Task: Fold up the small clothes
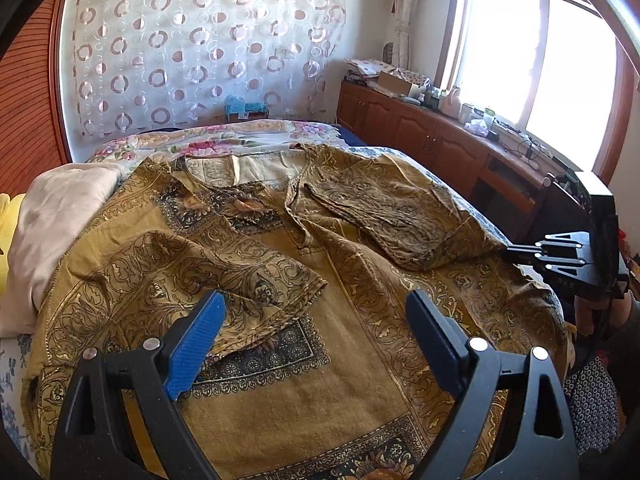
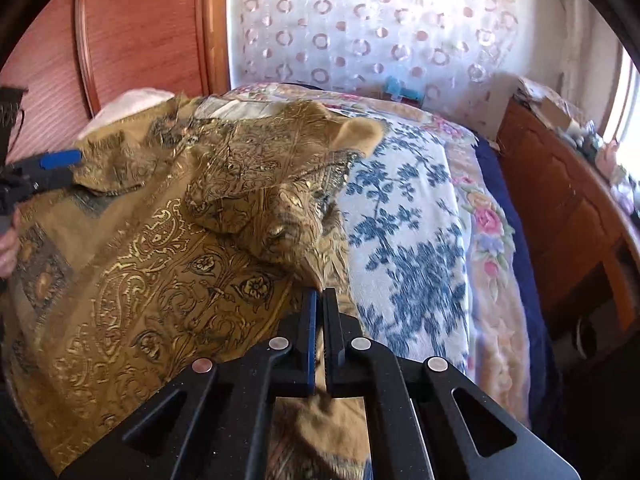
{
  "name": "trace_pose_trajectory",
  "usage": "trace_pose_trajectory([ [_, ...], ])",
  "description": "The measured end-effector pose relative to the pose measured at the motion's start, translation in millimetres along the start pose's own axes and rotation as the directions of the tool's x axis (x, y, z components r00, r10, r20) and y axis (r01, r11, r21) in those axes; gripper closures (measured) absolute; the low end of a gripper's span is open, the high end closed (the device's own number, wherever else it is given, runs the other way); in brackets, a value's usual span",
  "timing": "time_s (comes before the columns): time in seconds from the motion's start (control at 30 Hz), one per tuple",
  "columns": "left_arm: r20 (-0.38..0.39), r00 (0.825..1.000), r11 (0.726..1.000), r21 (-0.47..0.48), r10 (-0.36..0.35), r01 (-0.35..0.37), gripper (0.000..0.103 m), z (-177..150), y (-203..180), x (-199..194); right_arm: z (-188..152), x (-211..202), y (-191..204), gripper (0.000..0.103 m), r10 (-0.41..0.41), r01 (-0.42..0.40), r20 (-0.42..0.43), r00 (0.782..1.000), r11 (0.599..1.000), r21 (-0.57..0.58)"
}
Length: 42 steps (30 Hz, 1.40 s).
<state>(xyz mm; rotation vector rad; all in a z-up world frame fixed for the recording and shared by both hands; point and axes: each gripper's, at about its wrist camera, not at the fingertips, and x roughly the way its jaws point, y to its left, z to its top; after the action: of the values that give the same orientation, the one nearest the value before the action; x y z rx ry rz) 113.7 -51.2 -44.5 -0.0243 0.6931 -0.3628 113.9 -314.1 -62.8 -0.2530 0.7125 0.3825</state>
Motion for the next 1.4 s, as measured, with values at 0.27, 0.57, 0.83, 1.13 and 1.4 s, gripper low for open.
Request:
trace_pose_trajectory([
  [0.27, 0.002, 1.0, 0.999, -0.034, 0.022, -0.022, 0.011, -1, 15, 0, 16, -7, 6, 0.074, 0.03, -0.03, 0.019, 0.999, 1.0, 0.0],
  [0.57, 0.015, 0.998, 0.996, -0.069, 0.053, -0.052, 0.011, -3, 36, -8, 90, 41, 56, 0.071, 0.139, -0.138, 0.048, 0.989, 0.99, -0.034],
  [0.83, 0.013, 0.997, 0.995, -0.07, 0.079, -0.078, 0.011, -2, 48, -11, 149, 129, 75, 0.071, 0.171, -0.17, -0.026, 0.985, 0.984, 0.047],
  [1.13, 0.004, 0.996, 0.993, -0.078, 0.087, -0.086, 0.011, -8, 54, -10, 168, 169, 100, 0.097, 0.123, -0.124, -0.057, 0.991, 0.992, -0.009],
  [1.4, 0.007, 0.994, 0.991, -0.078, 0.111, -0.11, 0.011, -6, 63, -9, 164, 149, 125, 0.098, 0.219, -0.221, -0.036, 0.975, 0.972, -0.073],
])
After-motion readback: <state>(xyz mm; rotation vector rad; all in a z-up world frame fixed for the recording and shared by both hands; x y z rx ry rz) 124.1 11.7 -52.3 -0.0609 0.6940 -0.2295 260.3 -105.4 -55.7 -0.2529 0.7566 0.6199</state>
